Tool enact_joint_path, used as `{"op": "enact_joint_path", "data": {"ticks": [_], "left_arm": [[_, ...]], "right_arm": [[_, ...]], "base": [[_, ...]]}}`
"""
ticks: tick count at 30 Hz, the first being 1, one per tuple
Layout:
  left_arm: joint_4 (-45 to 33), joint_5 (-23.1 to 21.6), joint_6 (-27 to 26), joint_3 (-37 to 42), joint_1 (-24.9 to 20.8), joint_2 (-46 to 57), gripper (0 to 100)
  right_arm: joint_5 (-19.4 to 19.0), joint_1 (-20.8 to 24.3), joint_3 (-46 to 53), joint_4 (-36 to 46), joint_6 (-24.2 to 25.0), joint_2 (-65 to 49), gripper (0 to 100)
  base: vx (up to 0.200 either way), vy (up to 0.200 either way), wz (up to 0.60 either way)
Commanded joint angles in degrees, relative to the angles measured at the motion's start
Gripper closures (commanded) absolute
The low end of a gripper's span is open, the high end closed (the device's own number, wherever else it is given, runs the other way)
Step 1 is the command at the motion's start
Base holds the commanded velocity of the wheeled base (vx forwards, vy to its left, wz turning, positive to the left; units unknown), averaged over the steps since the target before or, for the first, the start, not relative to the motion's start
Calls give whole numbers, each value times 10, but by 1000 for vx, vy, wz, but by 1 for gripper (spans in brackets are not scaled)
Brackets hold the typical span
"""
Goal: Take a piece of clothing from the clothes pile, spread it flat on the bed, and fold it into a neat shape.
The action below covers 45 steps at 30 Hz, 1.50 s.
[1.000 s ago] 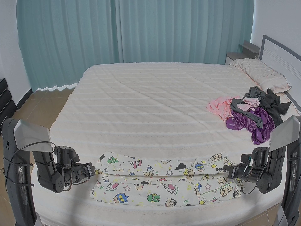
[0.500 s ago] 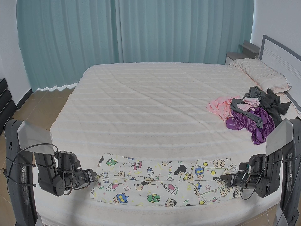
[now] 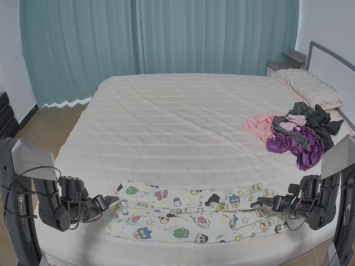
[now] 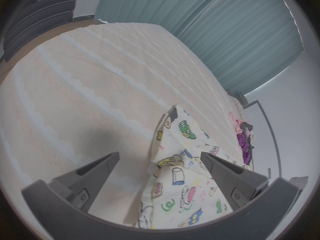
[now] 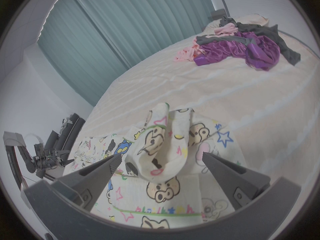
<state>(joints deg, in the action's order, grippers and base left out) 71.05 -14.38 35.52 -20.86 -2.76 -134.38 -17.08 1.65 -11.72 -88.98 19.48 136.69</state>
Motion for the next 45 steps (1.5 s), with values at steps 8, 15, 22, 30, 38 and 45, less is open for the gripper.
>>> {"op": "enact_joint_path", "data": {"ticks": [8,15,22,30,38,45], "left_arm": [[1,-19,55,43,6,61,0],[1,-14,92,35,4,67,0],[1,-13,109,40,3,75,0],[1,-6,139,42,-3,83,0],[1,3,136,36,-10,77,0],[16,8,136,40,-13,76,0]], "right_arm": [[9,-23,52,-9,48,-24,0],[13,-63,57,-8,38,-27,0],[11,-46,48,-9,37,-32,0],[11,20,9,-8,40,7,0],[14,42,-25,-8,35,52,0],[15,39,-29,-8,39,49,100]], "base": [[0,0,0],[0,0,0],[0,0,0],[0,0,0],[0,0,0],[0,0,0]]}}
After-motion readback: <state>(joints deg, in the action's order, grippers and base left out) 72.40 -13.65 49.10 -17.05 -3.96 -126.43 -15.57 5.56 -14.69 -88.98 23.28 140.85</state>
